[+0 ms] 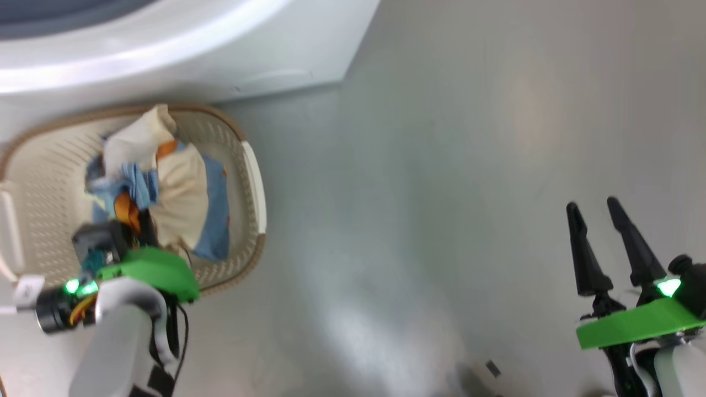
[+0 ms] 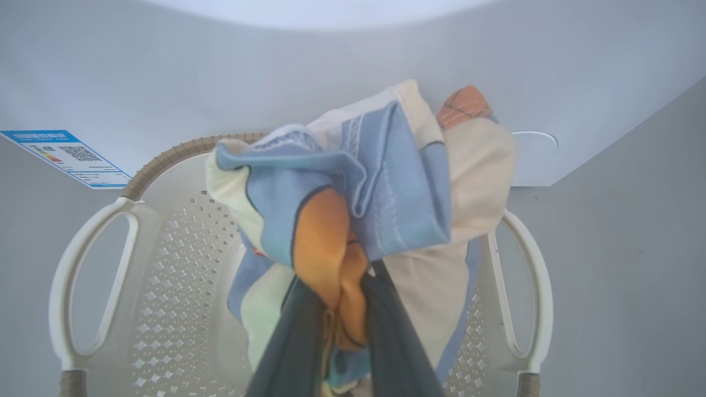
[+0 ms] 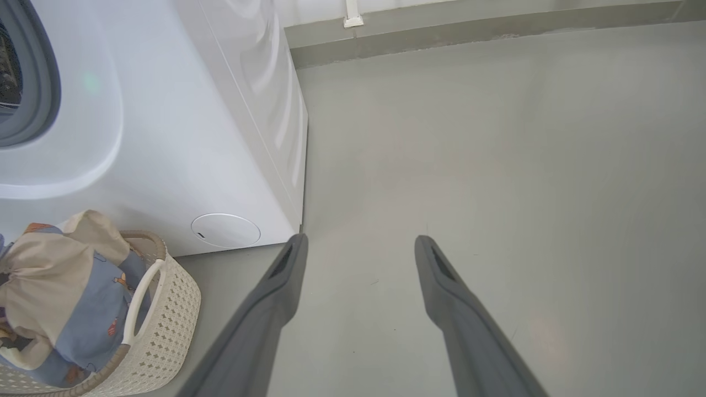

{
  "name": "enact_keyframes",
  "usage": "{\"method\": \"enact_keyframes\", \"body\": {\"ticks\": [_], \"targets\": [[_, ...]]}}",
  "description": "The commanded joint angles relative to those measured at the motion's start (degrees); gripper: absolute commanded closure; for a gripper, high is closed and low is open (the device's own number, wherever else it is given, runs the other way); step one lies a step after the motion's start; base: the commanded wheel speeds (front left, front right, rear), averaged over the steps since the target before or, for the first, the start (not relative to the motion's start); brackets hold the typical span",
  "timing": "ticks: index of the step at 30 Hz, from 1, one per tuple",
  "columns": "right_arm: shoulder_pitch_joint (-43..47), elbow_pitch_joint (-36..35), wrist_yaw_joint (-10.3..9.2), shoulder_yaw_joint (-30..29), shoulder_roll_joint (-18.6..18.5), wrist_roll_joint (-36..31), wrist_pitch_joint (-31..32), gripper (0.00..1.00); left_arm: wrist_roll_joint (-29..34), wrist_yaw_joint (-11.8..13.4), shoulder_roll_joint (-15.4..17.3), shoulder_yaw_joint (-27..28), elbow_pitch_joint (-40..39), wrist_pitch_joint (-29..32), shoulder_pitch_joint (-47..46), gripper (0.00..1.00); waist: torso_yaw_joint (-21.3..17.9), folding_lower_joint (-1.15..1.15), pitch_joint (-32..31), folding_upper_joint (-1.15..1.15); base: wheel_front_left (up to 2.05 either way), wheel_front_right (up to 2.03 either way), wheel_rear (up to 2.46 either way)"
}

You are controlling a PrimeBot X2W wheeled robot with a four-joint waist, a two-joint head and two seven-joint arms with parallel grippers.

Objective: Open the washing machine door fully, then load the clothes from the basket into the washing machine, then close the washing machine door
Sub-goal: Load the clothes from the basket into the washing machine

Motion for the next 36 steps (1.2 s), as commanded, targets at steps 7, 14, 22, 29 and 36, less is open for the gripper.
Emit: {"method": "enact_keyframes", "body": {"ticks": [7, 14, 22, 29, 36], "targets": [[6.3, -0.6, 0.09, 1.1, -0.8, -3.2, -0.4, 0.00, 2.0, 0.0, -1.3, 4.2, -11.3, -0.4, 12.1, 1.00, 6.0, 0.00, -16.0, 0.00, 0.00, 0.00, 0.00], [10.0, -0.7, 0.09, 0.4, -0.5, -5.4, -0.4, 0.00, 2.4, -0.3, -2.6, 4.5, -18.0, -0.4, 20.2, 1.00, 8.6, 0.00, -22.9, 0.00, 0.00, 0.00, 0.00], [14.2, -0.4, 0.09, 0.3, -0.5, -9.6, -0.4, 0.00, 2.3, -0.8, -2.8, 2.3, -24.0, -0.4, 27.5, 1.00, 11.5, 0.00, -29.2, 0.00, 0.00, 0.00, 0.00], [16.2, -0.1, 0.09, -0.4, 0.3, -11.6, -0.4, 0.00, 2.1, -0.9, -2.9, -0.4, -27.3, -0.4, 31.9, 1.00, 13.7, 0.00, -33.7, 0.00, 0.00, 0.00, 0.00], [17.7, -0.2, 0.09, -0.8, 1.6, -13.0, -0.4, 0.00, 3.4, -1.8, -2.9, -1.5, -30.0, -0.4, 35.3, 1.00, 15.2, 0.00, -36.9, 0.00, 0.00, 0.00, 0.00]]}}
